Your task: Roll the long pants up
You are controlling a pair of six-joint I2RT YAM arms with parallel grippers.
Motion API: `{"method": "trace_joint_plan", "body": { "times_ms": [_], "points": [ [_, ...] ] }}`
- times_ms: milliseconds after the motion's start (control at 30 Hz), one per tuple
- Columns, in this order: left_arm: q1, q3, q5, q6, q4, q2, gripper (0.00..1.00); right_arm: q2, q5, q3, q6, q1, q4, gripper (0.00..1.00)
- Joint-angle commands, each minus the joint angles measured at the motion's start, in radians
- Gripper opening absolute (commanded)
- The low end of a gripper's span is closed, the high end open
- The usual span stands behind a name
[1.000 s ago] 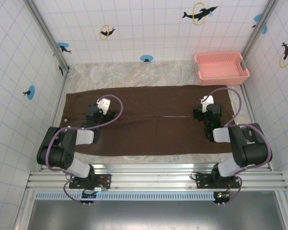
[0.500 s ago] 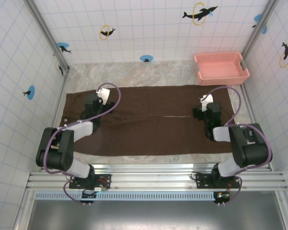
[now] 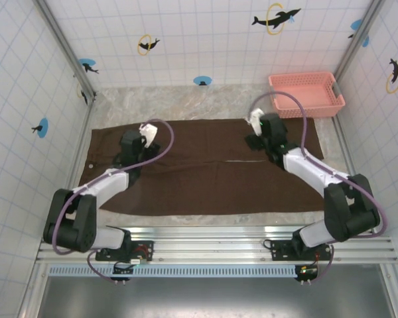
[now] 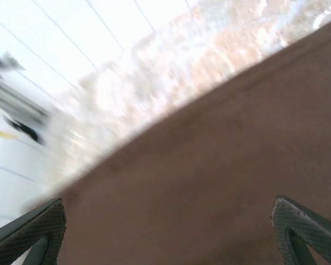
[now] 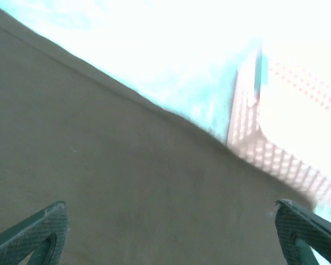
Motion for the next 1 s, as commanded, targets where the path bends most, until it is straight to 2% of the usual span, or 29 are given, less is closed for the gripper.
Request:
{"method": "trace_joint_plan", "body": {
  "times_ms": [0, 67, 100, 133, 200, 233, 333, 400, 467, 533, 633, 767, 967],
  "points": [
    [-0.027, 0.187, -0.402, 0.354, -0.266, -0.03, 0.97, -0.004, 0.092, 0.142, -0.158, 0.151, -0.679, 0.96],
    [0.002, 0.281, -0.526, 0.468, -0.412, 0.001, 0.94, -0.013, 0.098, 0.164, -0.118, 0.238, -0.82, 0.94],
    [0.014, 0.301, -0.523, 0.498, -0.485, -0.005, 0.93, -0.029, 0.081, 0.157, -0.096, 0.275, -0.861, 0.94],
    [0.018, 0.312, -0.507, 0.513, -0.563, -0.031, 0.86, -0.055, 0.06, 0.142, -0.064, 0.307, -0.9, 0.93],
    [0.0, 0.279, -0.461, 0.539, -0.627, -0.13, 0.86, -0.107, 0.011, 0.098, -0.022, 0.347, -0.951, 0.93],
    [-0.016, 0.263, -0.428, 0.539, -0.688, -0.187, 0.86, -0.126, -0.051, 0.095, -0.034, 0.353, -0.963, 0.89],
    [-0.046, 0.244, -0.367, 0.506, -0.918, -0.288, 0.89, -0.124, -0.045, 0.143, -0.001, 0.394, -1.029, 0.91],
    [-0.06, 0.25, -0.385, 0.456, -1.075, -0.315, 0.87, -0.092, -0.101, 0.152, -0.004, 0.395, -1.072, 0.9],
    [-0.066, 0.252, -0.358, 0.388, -1.209, -0.357, 0.87, -0.039, -0.108, 0.177, 0.015, 0.427, -1.126, 0.89],
    [-0.065, 0.227, -0.359, 0.362, -1.256, -0.409, 0.88, 0.004, -0.174, 0.2, 0.023, 0.446, -1.155, 0.84],
    [-0.065, 0.218, -0.378, 0.301, -1.391, -0.419, 0.86, 0.04, -0.149, 0.215, 0.048, 0.507, -1.154, 0.87],
    [-0.076, 0.189, -0.37, 0.243, -1.523, -0.455, 0.83, 0.133, -0.225, 0.22, 0.067, 0.511, -1.153, 0.84],
    [-0.076, 0.101, -0.305, 0.335, -1.553, -0.618, 0.83, 0.195, -0.271, 0.122, 0.145, 0.493, -1.025, 0.82]
  ]
}}
